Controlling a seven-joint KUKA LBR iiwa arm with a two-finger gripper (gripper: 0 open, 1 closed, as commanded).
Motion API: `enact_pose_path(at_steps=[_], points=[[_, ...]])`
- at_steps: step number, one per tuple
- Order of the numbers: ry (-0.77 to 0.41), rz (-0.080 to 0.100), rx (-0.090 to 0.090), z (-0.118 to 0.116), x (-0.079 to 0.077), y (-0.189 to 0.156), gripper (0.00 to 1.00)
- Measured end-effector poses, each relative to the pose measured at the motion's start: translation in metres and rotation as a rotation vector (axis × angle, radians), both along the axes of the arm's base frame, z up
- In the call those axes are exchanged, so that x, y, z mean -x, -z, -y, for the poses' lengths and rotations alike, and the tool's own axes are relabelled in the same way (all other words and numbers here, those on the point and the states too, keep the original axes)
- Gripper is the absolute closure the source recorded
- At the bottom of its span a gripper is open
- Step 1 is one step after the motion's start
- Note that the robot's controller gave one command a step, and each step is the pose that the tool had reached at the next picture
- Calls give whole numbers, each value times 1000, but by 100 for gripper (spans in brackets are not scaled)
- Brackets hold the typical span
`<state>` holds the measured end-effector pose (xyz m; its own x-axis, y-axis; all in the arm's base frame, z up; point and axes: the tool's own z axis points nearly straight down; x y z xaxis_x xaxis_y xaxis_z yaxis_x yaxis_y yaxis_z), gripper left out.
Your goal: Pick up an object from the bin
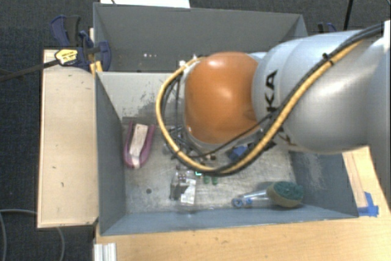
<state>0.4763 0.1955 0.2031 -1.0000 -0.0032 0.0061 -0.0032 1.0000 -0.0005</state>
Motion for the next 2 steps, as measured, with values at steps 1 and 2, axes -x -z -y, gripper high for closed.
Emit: enact_pose_path(at_steps=[1, 2], points=[[-34, 0, 4, 88, -13, 94, 0], [-246, 10, -3, 50, -26, 132, 0]])
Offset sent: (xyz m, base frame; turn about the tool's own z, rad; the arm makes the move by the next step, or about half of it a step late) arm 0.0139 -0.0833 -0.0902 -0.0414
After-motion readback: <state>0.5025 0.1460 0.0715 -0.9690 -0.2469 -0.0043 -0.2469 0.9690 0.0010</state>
